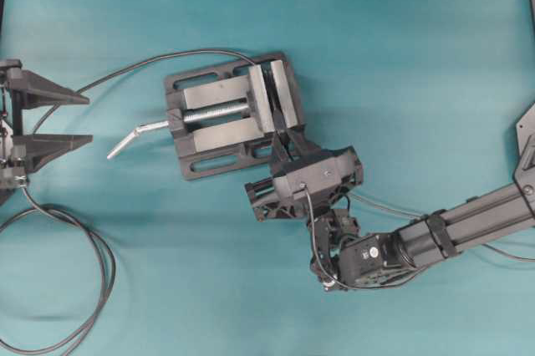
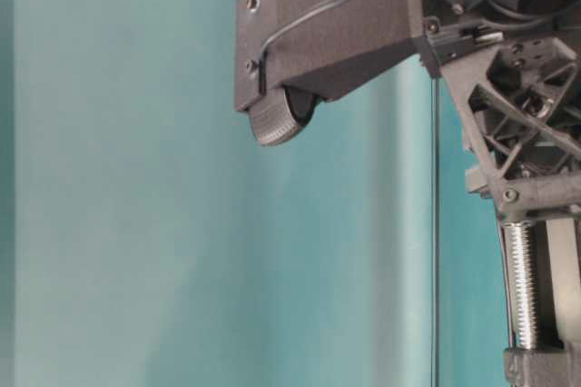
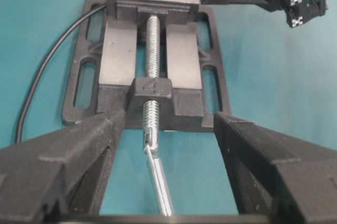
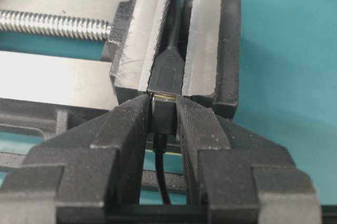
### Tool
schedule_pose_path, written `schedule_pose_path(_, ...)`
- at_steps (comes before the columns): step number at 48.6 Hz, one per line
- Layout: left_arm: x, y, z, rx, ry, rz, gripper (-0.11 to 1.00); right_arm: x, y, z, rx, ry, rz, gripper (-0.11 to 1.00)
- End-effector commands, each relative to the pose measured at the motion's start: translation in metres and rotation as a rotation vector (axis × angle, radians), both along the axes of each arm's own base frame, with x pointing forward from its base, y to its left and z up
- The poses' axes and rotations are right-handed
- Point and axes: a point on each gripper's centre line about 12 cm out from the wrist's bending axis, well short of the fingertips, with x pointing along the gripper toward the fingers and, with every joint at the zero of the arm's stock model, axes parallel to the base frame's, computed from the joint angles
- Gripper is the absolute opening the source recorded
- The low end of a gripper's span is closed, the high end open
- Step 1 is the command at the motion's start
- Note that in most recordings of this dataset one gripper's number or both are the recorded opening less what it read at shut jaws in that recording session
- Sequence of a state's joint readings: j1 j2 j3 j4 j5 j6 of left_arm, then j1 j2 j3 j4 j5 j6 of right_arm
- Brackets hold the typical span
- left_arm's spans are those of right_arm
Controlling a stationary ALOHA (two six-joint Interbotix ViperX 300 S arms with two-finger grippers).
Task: Insert the USB cable into the fixed female connector.
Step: 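Press the plug fully into the port, holding with the right gripper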
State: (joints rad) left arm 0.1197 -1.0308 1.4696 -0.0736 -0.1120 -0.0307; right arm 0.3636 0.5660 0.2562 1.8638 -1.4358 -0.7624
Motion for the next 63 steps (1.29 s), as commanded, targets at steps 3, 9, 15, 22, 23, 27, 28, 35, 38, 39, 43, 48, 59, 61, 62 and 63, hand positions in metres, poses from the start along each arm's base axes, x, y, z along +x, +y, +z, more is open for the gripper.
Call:
schedule_pose_path(3, 0.003, 0.0, 0.005, 0.009, -0.013, -0.004, 0.84, 0.001, -0.049, 0.005, 0.001, -0.009, -0.125, 0.21)
schedule_pose_path(9, 0.002, 0.0, 0.005, 0.011, -0.011, -0.005, 0.84, 0.005, -0.036, 0.005, 0.02, -0.017, -0.085, 0.21)
schedule_pose_path(15, 0.002, 0.0, 0.004, 0.013, -0.009, -0.006, 0.84, 0.004, -0.027, 0.004, 0.021, -0.015, -0.063, 0.21)
schedule_pose_path(22, 0.002, 0.0, 0.003, 0.013, -0.008, -0.006, 0.84, 0.004, -0.023, 0.003, 0.024, -0.01, -0.048, 0.21)
schedule_pose_path(23, 0.002, 0.0, 0.003, 0.013, -0.008, -0.006, 0.84, 0.004, -0.023, 0.003, 0.024, -0.01, -0.048, 0.21)
schedule_pose_path(27, 0.002, 0.0, 0.003, 0.014, -0.008, -0.006, 0.84, 0.004, -0.023, 0.002, 0.026, -0.01, -0.046, 0.21)
schedule_pose_path(28, 0.002, 0.0, 0.003, 0.014, -0.008, -0.006, 0.84, 0.004, -0.022, 0.002, 0.026, -0.01, -0.044, 0.21)
schedule_pose_path(35, 0.002, 0.0, 0.003, 0.013, -0.008, -0.006, 0.84, 0.005, -0.02, 0.002, 0.034, -0.017, -0.04, 0.21)
schedule_pose_path(38, 0.002, 0.0, 0.003, 0.013, -0.008, -0.006, 0.84, 0.004, -0.02, 0.002, 0.044, -0.017, -0.05, 0.28)
schedule_pose_path(39, 0.002, 0.0, 0.003, 0.013, -0.008, -0.006, 0.84, 0.004, -0.02, 0.002, 0.046, -0.016, -0.052, 0.33)
schedule_pose_path(43, 0.002, 0.0, 0.003, 0.014, -0.007, -0.006, 0.84, 0.004, -0.019, 0.002, 0.054, -0.017, -0.06, 0.48)
schedule_pose_path(48, 0.002, 0.0, 0.003, 0.014, -0.007, -0.006, 0.84, 0.004, -0.014, 0.001, 0.059, -0.017, -0.052, 0.53)
schedule_pose_path(59, 0.001, 0.0, 0.003, 0.014, -0.004, -0.006, 0.84, 0.003, 0.01, 0.004, 0.062, -0.024, -0.007, 0.56)
schedule_pose_path(61, 0.001, 0.0, 0.003, 0.015, -0.004, -0.007, 0.84, 0.003, 0.014, 0.006, 0.064, -0.027, -0.001, 0.57)
schedule_pose_path(62, 0.001, 0.0, 0.003, 0.015, -0.004, -0.007, 0.84, 0.003, 0.016, 0.007, 0.065, -0.029, 0.004, 0.58)
schedule_pose_path(63, 0.001, 0.0, 0.002, 0.013, -0.001, -0.006, 0.84, 0.003, 0.018, 0.008, 0.065, -0.03, 0.008, 0.58)
